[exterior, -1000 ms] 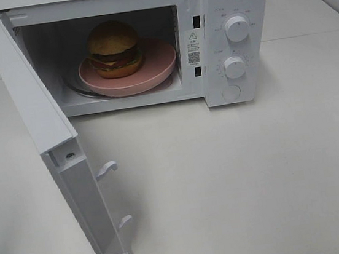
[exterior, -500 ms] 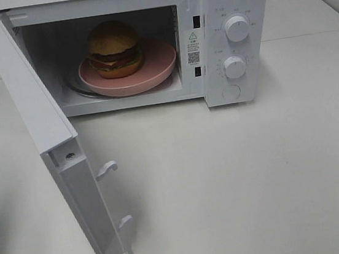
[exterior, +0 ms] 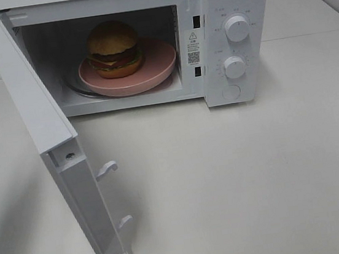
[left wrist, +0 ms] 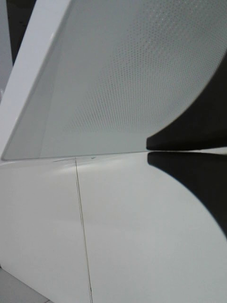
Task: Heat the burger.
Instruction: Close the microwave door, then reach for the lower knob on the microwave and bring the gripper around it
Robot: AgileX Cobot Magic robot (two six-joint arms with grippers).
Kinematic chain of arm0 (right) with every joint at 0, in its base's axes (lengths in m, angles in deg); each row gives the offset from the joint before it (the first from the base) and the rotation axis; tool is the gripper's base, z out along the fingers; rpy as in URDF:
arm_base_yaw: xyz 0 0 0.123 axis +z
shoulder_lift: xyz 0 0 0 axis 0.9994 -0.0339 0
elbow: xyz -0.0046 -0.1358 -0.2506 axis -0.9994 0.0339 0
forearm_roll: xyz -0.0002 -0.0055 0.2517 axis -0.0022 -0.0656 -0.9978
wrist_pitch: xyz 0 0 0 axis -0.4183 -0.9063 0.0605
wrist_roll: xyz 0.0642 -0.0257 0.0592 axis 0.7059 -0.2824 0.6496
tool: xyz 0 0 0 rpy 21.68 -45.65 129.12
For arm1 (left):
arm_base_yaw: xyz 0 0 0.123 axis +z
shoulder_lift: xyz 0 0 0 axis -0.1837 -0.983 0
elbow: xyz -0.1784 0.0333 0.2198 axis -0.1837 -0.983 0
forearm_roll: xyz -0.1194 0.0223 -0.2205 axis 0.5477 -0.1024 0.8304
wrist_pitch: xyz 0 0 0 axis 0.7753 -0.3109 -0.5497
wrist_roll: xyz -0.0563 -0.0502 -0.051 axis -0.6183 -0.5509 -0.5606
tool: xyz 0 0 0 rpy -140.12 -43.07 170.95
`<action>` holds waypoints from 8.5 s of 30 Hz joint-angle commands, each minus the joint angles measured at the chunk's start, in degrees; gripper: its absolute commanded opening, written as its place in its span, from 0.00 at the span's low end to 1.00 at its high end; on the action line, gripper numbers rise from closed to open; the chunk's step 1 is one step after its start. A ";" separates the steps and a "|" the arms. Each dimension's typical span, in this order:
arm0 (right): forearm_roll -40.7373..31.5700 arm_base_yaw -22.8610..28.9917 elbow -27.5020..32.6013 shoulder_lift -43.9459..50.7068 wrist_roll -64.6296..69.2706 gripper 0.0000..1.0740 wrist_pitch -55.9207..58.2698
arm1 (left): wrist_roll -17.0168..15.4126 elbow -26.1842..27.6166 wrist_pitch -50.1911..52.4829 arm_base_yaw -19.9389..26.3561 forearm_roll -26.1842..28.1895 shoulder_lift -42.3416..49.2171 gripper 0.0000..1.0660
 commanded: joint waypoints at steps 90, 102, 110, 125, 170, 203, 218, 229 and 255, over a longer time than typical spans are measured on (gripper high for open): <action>0.23 -0.46 -0.06 1.72 -0.34 0.57 -0.46 | -35.24 54.26 -57.70 -23.20 -27.04 -34.26 0.00; 0.23 -0.46 -0.06 1.72 -0.34 0.57 -0.46 | -36.38 54.26 -76.72 -16.79 -28.13 -26.07 0.00; 0.23 -0.46 -0.06 1.72 -0.34 0.57 -0.46 | -36.21 54.14 -85.49 -7.10 -29.34 -21.89 0.00; 0.23 -0.46 -0.06 1.72 -0.34 0.57 -0.46 | -37.30 42.51 -89.61 7.22 -29.28 -4.07 0.00; 0.23 -0.46 -0.06 1.09 -0.34 0.57 -0.46 | -20.97 4.93 -77.46 7.22 -17.99 67.32 0.00; 0.29 -0.46 -0.34 1.03 -0.34 0.57 -0.86 | -20.97 4.93 -77.46 7.22 -17.88 67.32 0.00; 0.40 -0.46 3.50 1.03 -0.52 0.57 -31.34 | -21.03 4.93 -77.46 7.22 -17.88 67.32 0.00; 0.40 -0.46 11.92 0.97 -0.52 0.57 -47.90 | -21.03 4.87 -77.41 7.22 -16.73 67.32 0.00; 0.46 -0.46 12.32 -46.07 -0.52 0.57 -85.26 | -21.14 4.87 -77.41 7.22 -16.84 67.32 0.00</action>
